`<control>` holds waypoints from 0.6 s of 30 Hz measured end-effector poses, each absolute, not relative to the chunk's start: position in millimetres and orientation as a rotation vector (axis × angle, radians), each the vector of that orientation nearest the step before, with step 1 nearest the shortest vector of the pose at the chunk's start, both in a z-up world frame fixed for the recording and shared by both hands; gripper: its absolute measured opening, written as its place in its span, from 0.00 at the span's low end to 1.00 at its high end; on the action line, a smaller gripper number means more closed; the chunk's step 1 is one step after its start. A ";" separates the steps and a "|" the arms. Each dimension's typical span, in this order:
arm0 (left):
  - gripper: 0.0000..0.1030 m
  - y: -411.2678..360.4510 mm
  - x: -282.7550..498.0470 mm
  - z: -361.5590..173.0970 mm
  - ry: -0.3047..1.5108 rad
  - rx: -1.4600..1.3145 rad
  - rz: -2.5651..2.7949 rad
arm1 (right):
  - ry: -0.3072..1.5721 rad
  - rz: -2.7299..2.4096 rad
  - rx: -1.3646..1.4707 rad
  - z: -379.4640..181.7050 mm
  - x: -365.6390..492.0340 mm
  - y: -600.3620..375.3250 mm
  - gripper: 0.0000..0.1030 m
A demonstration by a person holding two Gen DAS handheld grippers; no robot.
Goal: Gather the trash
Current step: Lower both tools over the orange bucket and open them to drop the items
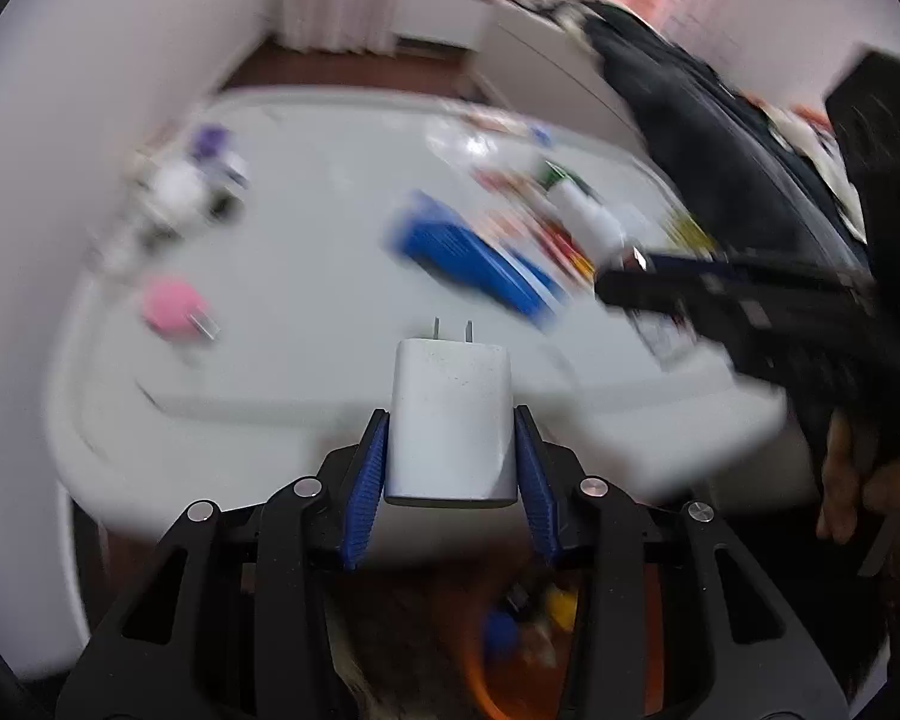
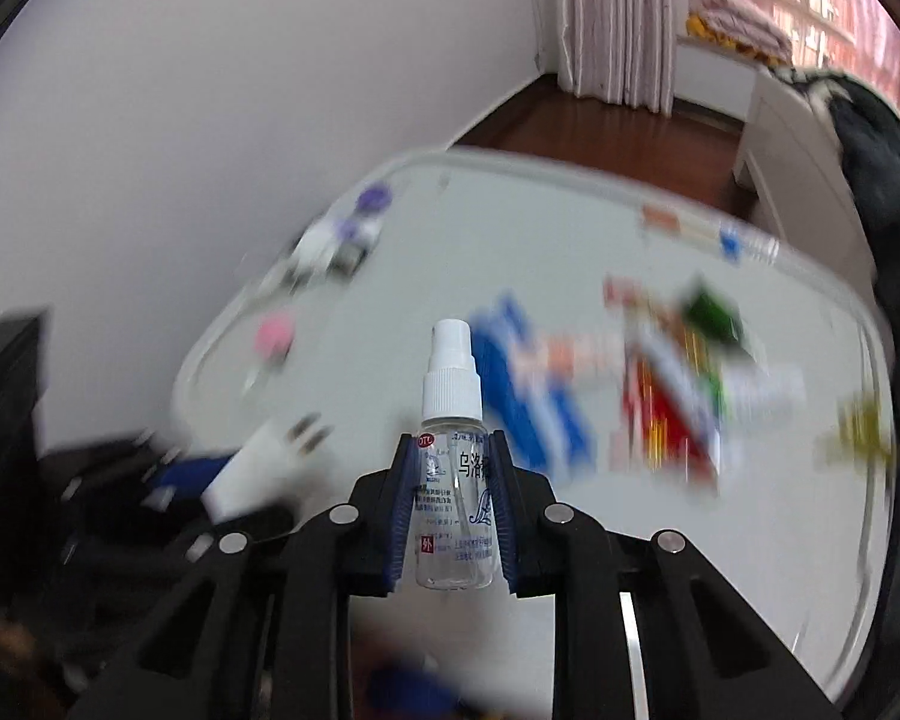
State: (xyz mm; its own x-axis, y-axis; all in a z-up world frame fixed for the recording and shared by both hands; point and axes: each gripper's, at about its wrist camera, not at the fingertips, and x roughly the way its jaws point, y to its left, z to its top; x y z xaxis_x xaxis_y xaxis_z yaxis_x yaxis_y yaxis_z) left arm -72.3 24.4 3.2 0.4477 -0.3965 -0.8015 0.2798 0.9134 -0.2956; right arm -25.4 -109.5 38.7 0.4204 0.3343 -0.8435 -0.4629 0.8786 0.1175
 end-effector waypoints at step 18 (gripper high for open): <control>0.53 -19.7 -148.2 -24.4 1.161 -0.032 -0.537 | 1.162 0.256 0.101 -21.7 -174.2 -205.9 0.80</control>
